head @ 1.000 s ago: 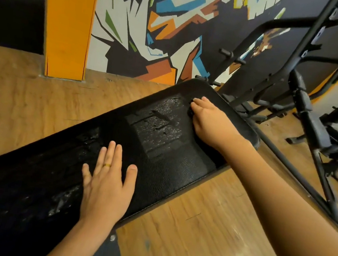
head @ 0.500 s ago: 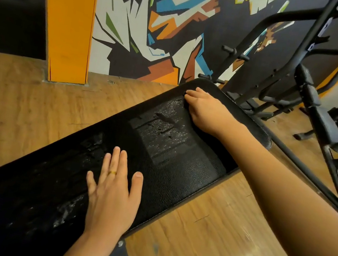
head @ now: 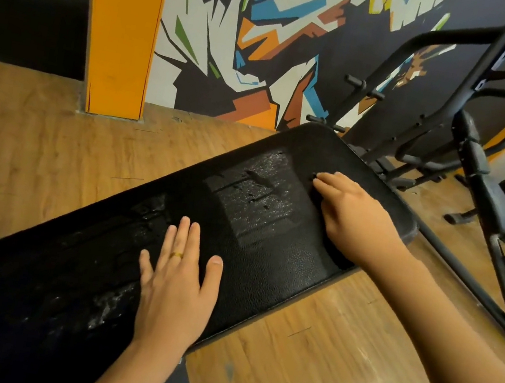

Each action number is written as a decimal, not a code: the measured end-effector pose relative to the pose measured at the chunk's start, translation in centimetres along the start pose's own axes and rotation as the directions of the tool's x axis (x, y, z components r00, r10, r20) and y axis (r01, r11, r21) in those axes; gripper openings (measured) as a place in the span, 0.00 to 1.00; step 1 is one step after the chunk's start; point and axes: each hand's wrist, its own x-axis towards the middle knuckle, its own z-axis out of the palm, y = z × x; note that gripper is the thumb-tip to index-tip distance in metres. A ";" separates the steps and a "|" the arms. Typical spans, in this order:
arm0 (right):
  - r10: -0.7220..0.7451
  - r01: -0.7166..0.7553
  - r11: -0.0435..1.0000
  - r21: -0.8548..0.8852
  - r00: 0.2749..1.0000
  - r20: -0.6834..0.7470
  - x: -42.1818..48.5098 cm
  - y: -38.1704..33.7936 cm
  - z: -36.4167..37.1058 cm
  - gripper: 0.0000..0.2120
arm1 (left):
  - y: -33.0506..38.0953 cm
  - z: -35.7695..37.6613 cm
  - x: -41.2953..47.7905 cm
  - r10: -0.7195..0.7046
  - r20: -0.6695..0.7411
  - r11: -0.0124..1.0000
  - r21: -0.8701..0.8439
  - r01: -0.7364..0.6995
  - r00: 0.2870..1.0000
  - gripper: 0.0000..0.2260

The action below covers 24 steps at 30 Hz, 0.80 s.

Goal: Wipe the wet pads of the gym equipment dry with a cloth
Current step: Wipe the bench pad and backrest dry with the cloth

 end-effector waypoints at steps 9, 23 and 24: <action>-0.115 0.116 0.990 -0.079 0.993 0.015 -5.9 -6.6 3.8 0.26 | -1.8 -0.2 0.1 0.129 0.085 0.991 0.032 -0.132 0.988 0.32; -0.253 0.248 0.963 -0.109 0.967 -0.037 -6.2 -9.6 6.1 0.26 | -5.7 -1.4 1.2 -0.096 0.021 0.994 0.064 0.094 0.995 0.31; -0.263 0.259 0.960 -0.108 0.964 -0.027 -5.7 -10.0 6.4 0.26 | -5.6 -1.4 1.2 -0.097 0.021 0.994 0.060 0.095 0.995 0.31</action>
